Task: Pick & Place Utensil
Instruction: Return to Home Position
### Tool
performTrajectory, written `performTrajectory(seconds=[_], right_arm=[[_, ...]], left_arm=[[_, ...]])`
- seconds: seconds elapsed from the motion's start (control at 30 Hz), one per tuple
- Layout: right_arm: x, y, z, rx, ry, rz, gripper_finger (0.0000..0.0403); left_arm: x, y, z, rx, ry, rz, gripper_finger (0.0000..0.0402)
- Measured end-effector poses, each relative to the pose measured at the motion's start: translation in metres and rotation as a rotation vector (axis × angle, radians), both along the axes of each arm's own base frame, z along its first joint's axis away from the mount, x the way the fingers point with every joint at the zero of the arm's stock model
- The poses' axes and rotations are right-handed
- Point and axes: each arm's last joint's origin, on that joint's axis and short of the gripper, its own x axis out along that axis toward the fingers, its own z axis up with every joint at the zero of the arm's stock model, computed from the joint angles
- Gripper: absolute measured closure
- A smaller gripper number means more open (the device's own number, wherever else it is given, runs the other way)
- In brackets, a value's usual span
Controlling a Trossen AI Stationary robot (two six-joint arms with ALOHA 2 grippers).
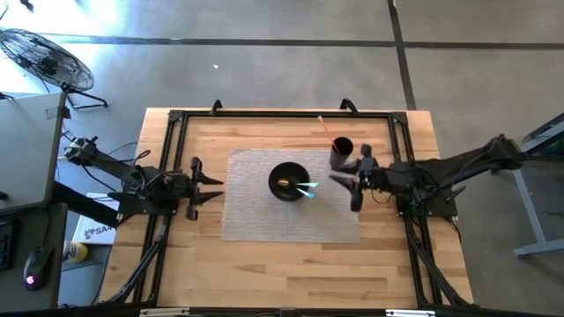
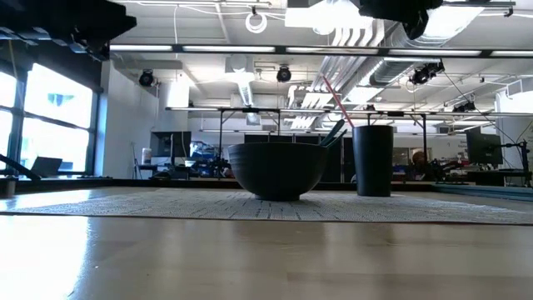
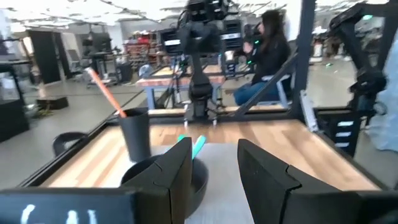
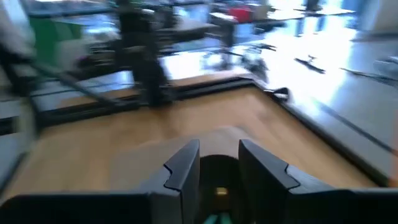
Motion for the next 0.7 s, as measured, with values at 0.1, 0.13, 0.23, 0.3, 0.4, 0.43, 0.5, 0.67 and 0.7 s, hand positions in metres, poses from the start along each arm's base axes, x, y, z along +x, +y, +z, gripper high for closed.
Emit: performTrajectory(seconds=[0.1,0.13,0.23,0.3,0.4,0.43,0.5,0.67,0.7], right_arm=[[-0.004,0.002,-0.014,-0.022,-0.057,0.111,0.0298],[-0.006,0.002,-0.019,-0.033,-0.073,0.13,0.03],[-0.013,-0.001,-0.031,-0.061,-0.106,0.144,0.0305],[-0.02,-0.004,-0.036,-0.077,-0.12,0.137,0.0308],[-0.034,-0.011,-0.038,-0.071,-0.141,0.121,0.0313],[-0.039,-0.014,-0.037,-0.065,-0.156,0.124,0.0313],[-0.049,-0.021,-0.033,-0.053,-0.176,0.119,0.0316],[-0.065,-0.029,-0.029,-0.045,-0.203,0.092,0.0328],[-0.067,-0.029,-0.031,-0.057,-0.205,0.097,0.0333]], left_arm=[[0.001,0.003,-0.004,0.003,0.006,0.007,0.0273],[0.002,0.005,-0.005,0.004,0.007,-0.011,0.0273],[0.004,0.01,-0.008,-0.004,0.008,-0.053,0.0273],[0.006,0.016,-0.012,-0.018,0.022,-0.034,0.0273],[0.008,0.026,-0.021,-0.037,0.045,0.04,0.0273],[0.008,0.029,-0.022,-0.039,0.049,0.069,0.0273],[0.008,0.035,-0.022,-0.047,0.047,0.11,0.0273],[0.009,0.038,-0.022,-0.042,0.042,0.027,0.0273],[0.009,0.038,-0.022,-0.04,0.044,0.002,0.0273]])
